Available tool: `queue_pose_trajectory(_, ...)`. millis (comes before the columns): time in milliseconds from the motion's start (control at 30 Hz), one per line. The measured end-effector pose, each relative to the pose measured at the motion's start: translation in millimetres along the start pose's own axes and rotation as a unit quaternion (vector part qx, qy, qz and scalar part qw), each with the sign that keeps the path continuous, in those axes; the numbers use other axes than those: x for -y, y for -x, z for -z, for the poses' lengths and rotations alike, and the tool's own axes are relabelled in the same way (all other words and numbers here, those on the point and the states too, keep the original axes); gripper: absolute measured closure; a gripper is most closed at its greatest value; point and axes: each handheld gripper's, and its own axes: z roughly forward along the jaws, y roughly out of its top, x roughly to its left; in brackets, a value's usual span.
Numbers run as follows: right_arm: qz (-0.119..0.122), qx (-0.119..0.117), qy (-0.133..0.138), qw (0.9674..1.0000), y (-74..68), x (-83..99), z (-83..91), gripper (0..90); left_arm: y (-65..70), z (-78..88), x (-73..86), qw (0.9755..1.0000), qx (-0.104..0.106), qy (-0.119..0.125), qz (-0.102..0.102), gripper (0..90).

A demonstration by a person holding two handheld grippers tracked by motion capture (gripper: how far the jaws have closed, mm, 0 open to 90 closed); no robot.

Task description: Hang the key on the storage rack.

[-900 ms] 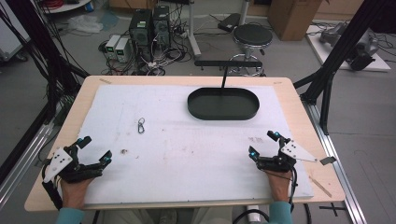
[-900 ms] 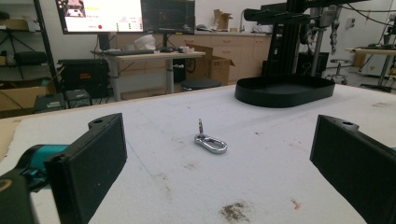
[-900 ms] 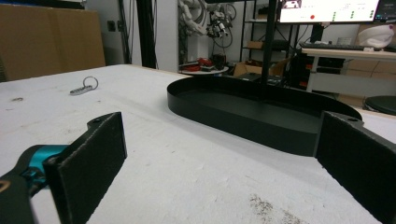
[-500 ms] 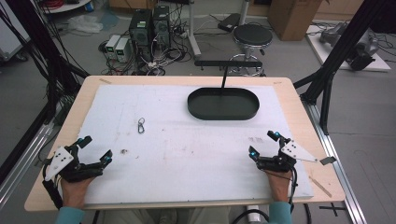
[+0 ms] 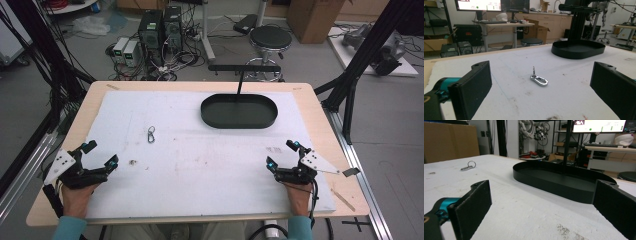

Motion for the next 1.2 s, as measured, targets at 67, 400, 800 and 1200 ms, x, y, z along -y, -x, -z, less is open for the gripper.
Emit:
queue_pose_trajectory(67,0.001,0.0,0.0,1.0,0.3,0.0,0.0,1.8,-2.4,-4.4,-7.8,1.0,0.005,-0.007,-0.001,4.2)
queue_pose_trajectory(400,0.0,0.001,0.001,1.0,0.4,0.0,0.3,1.7,-13.2,-37.7,-50.2,0.9965,0.039,-0.07,-0.021,4.2)
queue_pose_trajectory(800,-0.001,-0.001,0.003,1.0,0.4,0.3,0.8,1.8,-25.6,-85.7,-75.1,0.9859,0.061,-0.15,-0.04,4.2)
queue_pose_trajectory(1200,0.001,0.0,0.004,1.0,0.3,0.4,0.7,1.8,-25.7,-132.6,-79.4,0.966,0.073,-0.24,-0.064,4.2)
